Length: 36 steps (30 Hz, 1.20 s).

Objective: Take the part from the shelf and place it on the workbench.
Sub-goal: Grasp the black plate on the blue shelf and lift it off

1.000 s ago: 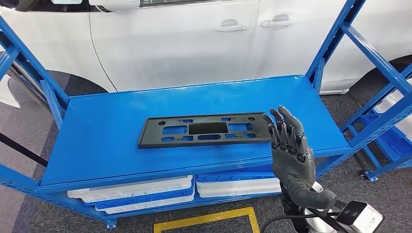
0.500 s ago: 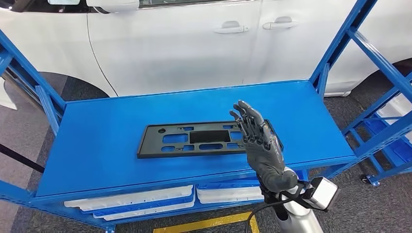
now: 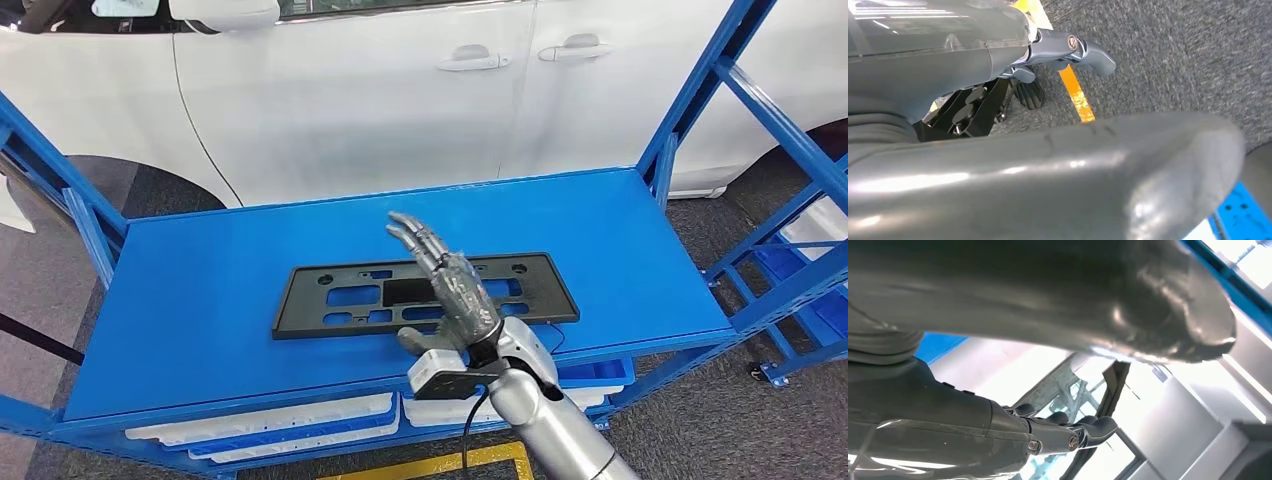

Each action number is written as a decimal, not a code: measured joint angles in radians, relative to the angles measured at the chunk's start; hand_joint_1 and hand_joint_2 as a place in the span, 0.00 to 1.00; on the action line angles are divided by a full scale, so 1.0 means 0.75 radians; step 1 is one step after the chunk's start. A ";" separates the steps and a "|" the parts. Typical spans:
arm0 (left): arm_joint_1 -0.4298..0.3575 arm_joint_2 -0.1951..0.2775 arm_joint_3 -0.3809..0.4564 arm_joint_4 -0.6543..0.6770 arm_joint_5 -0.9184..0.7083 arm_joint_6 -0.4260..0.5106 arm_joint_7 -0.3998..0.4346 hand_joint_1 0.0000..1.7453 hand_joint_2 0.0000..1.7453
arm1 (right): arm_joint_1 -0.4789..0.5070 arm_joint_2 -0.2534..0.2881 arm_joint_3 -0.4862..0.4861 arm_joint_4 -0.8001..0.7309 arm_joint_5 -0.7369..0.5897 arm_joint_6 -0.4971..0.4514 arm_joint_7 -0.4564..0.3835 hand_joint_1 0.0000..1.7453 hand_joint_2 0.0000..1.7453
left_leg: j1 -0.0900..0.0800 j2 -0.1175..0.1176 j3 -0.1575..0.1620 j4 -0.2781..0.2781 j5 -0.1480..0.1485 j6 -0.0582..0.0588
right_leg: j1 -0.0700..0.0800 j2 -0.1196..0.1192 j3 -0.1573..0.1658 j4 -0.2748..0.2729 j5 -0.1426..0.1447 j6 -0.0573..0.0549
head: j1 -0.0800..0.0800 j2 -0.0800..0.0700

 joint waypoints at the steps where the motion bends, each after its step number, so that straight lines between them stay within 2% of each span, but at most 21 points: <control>1: 0.000 -0.001 0.000 0.000 0.000 -0.003 -0.001 0.00 0.00 | -0.015 0.005 0.025 0.032 0.036 -0.027 0.016 0.00 0.00 | 0.002 0.000 -0.002 0.010 -0.009 -0.007 | -0.002 -0.001 0.004 -0.005 0.001 -0.008 | 0.000 0.000; 3: 0.000 -0.001 0.001 0.000 0.000 -0.007 -0.004 0.00 0.00 | -0.048 0.015 0.065 0.092 0.107 -0.066 0.060 0.00 0.00 | 0.005 0.000 -0.044 0.104 -0.061 -0.019 | -0.005 -0.004 0.012 -0.013 0.002 -0.024 | 0.000 0.000; 5: 0.002 -0.001 0.002 0.000 0.000 -0.010 -0.004 0.00 0.00 | -0.079 0.020 0.104 0.163 0.201 -0.109 0.108 0.00 0.00 | 0.006 0.000 -0.132 0.282 -0.138 -0.027 | -0.001 -0.006 0.015 -0.013 -0.002 -0.034 | 0.000 0.000; 6: 0.003 -0.001 0.003 0.000 0.000 -0.010 -0.002 0.00 0.00 | -0.087 0.020 0.123 0.200 0.244 -0.124 0.124 0.00 0.00 | 0.006 0.000 -0.174 0.356 -0.159 -0.030 | 0.001 -0.006 0.016 -0.012 -0.004 -0.036 | 0.000 0.000; 7: 0.004 -0.001 0.005 0.000 0.000 -0.009 0.000 0.00 0.00 | -0.091 0.020 0.141 0.235 0.276 -0.135 0.134 0.00 0.00 | 0.006 0.001 -0.194 0.385 -0.153 -0.030 | 0.003 -0.007 0.019 -0.012 -0.006 -0.037 | 0.000 0.000; 8: 0.005 -0.001 0.008 0.000 0.000 -0.009 0.002 0.00 0.00 | -0.093 0.020 0.155 0.263 0.297 -0.142 0.140 0.00 0.00 | 0.006 0.001 -0.190 0.362 -0.122 -0.029 | 0.004 -0.006 0.023 -0.011 -0.010 -0.037 | 0.000 0.000; 10: 0.006 -0.001 0.013 0.000 0.000 -0.008 0.003 0.00 0.00 | -0.097 0.020 0.176 0.304 0.319 -0.149 0.144 0.00 0.00 | 0.006 0.001 -0.124 0.199 -0.020 -0.020 | 0.006 -0.005 0.034 -0.009 -0.020 -0.033 | 0.000 0.000; 12: 0.006 0.000 0.020 0.000 0.000 -0.007 0.003 0.00 0.00 | -0.106 0.019 0.192 0.335 0.335 -0.155 0.144 0.00 0.00 | 0.002 0.001 -0.060 0.055 0.033 -0.008 | 0.011 -0.003 0.037 -0.003 -0.029 -0.023 | 0.000 0.000; 17: 0.012 -0.002 0.027 0.000 -0.001 -0.008 -0.003 0.00 0.00 | -0.117 0.011 0.215 0.394 0.386 -0.195 0.145 0.00 0.00 | 0.005 0.001 -0.040 0.008 0.031 0.025 | 0.014 -0.002 0.021 0.027 -0.056 0.009 | 0.000 0.000; 20: 0.012 -0.003 0.027 0.000 -0.001 -0.009 -0.008 0.00 0.00 | -0.124 -0.001 0.224 0.426 0.445 -0.234 0.167 0.00 0.00 | 0.008 0.003 -0.035 0.002 0.029 0.041 | 0.006 -0.003 -0.089 0.245 -0.161 0.027 | 0.000 0.000; 21: 0.013 -0.003 0.027 0.000 -0.001 -0.009 -0.009 0.00 0.00 | -0.123 -0.005 0.229 0.439 0.469 -0.246 0.180 0.00 0.00 | 0.007 0.003 -0.035 0.003 0.028 0.043 | 0.003 -0.003 -0.134 0.325 -0.186 0.031 | 0.000 0.000; 22: 0.013 -0.003 0.027 0.000 -0.001 -0.008 -0.009 0.00 0.00 | -0.122 -0.008 0.234 0.452 0.496 -0.259 0.196 0.00 0.00 | 0.007 0.002 -0.033 0.003 0.026 0.043 | -0.001 -0.003 -0.162 0.366 -0.185 0.033 | 0.000 0.000; 23: 0.013 -0.003 0.028 0.000 -0.001 -0.008 -0.009 0.00 0.00 | -0.122 -0.011 0.239 0.463 0.523 -0.272 0.211 0.00 0.00 | 0.007 0.002 -0.031 0.004 0.025 0.042 | -0.004 -0.003 -0.165 0.358 -0.160 0.034 | 0.000 0.000; 24: 0.014 -0.003 0.028 0.000 -0.001 -0.008 -0.010 0.00 0.00 | -0.123 -0.012 0.244 0.473 0.550 -0.287 0.227 0.00 0.00 | 0.007 0.001 -0.027 0.005 0.022 0.040 | -0.006 -0.004 -0.143 0.299 -0.113 0.032 | 0.000 0.000; 25: 0.014 -0.003 0.028 0.000 -0.001 -0.007 -0.010 0.00 0.00 | -0.126 -0.013 0.247 0.481 0.577 -0.302 0.243 0.00 0.00 | 0.007 0.000 -0.023 0.006 0.019 0.037 | -0.007 -0.004 -0.102 0.206 -0.059 0.029 | 0.000 0.000; 27: 0.013 -0.003 0.028 0.000 0.000 -0.007 -0.010 0.00 0.00 | -0.136 -0.013 0.253 0.498 0.624 -0.331 0.269 0.00 0.00 | 0.004 0.000 -0.020 0.010 0.013 0.028 | -0.004 -0.004 -0.033 0.052 0.002 0.018 | 0.000 0.000; 28: 0.013 -0.003 0.028 0.000 0.000 -0.007 -0.011 0.00 0.00 | -0.140 -0.013 0.256 0.505 0.642 -0.341 0.278 0.00 0.00 | 0.003 0.000 -0.021 0.011 0.012 0.021 | 0.000 -0.003 -0.019 0.017 0.009 0.014 | 0.000 0.000; 31: 0.012 -0.003 0.029 0.000 -0.001 -0.007 -0.014 0.00 0.00 | -0.144 -0.015 0.262 0.525 0.710 -0.372 0.323 0.00 0.00 | 0.003 0.000 -0.019 0.009 0.009 -0.001 | 0.002 -0.001 -0.015 0.002 0.009 -0.002 | 0.000 0.000; 33: 0.012 -0.003 0.029 0.000 -0.001 -0.008 -0.016 0.00 0.00 | -0.148 -0.015 0.265 0.535 0.780 -0.405 0.371 0.00 0.50 | 0.005 0.001 -0.033 0.056 -0.024 -0.014 | -0.006 -0.002 -0.005 -0.011 0.014 -0.016 | 0.000 0.000; 35: 0.012 -0.002 0.029 0.000 -0.001 -0.009 -0.018 0.00 0.00 | -0.152 -0.016 0.270 0.545 0.838 -0.430 0.406 0.00 1.00 | 0.007 0.002 -0.097 0.201 -0.100 -0.022 | -0.006 -0.004 0.001 -0.015 0.014 -0.024 | 0.000 0.000; 36: 0.013 -0.002 0.029 0.000 -0.001 -0.010 -0.019 0.00 0.00 | -0.152 -0.017 0.272 0.550 0.861 -0.435 0.419 0.00 1.00 | 0.007 0.002 -0.138 0.288 -0.137 -0.025 | -0.005 -0.005 0.001 -0.014 0.013 -0.027 | 0.000 0.000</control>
